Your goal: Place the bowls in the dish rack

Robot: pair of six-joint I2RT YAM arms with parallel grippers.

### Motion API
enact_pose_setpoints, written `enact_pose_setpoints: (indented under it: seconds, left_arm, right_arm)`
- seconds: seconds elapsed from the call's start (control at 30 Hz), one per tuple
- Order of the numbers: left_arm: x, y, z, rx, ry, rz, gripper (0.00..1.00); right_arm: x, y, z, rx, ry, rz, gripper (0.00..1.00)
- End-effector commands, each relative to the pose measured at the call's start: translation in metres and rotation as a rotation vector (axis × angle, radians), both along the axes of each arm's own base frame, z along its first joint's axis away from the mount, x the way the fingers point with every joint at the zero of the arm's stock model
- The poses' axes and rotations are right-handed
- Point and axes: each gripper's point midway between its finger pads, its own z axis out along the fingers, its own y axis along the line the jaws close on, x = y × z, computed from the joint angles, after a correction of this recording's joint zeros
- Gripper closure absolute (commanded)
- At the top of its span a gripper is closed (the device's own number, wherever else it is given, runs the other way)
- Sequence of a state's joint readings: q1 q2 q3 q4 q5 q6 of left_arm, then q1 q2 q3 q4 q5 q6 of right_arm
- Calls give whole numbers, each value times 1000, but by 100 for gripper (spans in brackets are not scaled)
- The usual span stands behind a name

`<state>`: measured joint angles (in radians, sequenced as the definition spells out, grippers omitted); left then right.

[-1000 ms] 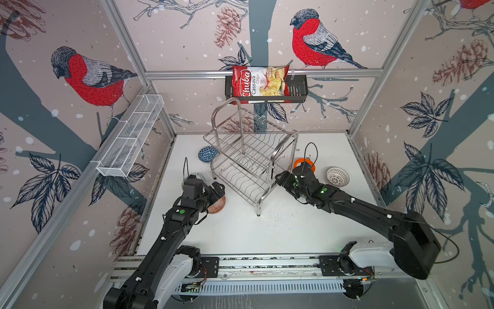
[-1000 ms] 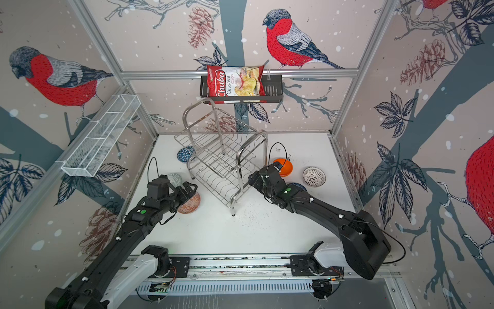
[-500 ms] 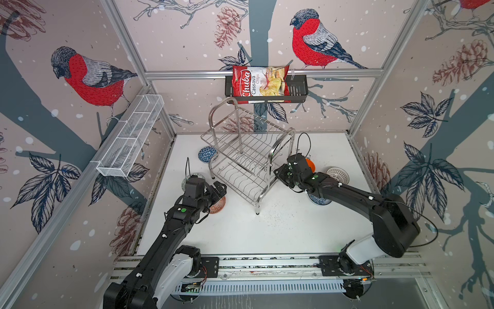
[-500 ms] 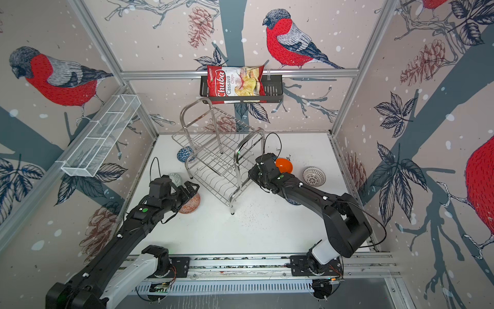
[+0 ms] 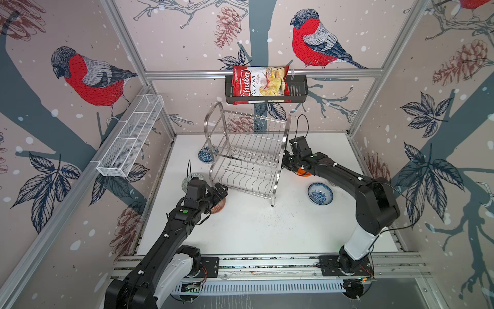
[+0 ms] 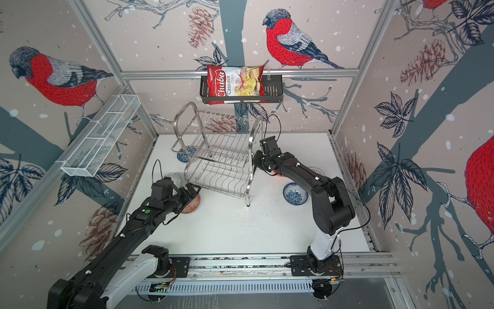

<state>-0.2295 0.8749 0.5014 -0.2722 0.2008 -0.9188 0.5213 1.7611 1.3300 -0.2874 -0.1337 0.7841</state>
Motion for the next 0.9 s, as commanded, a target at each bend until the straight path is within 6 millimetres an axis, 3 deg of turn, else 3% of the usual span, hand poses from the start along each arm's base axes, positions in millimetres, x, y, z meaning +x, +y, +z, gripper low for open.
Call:
enact_pose_setpoints:
  seconds: [0.0, 0.2, 0.53, 0.87]
  left_arm:
    - [12, 0, 13, 13, -63, 2, 1]
    - [25, -4, 23, 46, -58, 10, 1]
    - [40, -25, 39, 139, -59, -48, 1]
    - [50, -33, 30, 127, -76, -64, 1]
  right_arm:
    - [19, -6, 11, -81, -107, 95, 81]
    - [50, -25, 11, -119, -126, 105, 86]
    - [65, -38, -2, -121, -155, 139, 83]
    - [99, -52, -7, -123, -177, 84, 84]
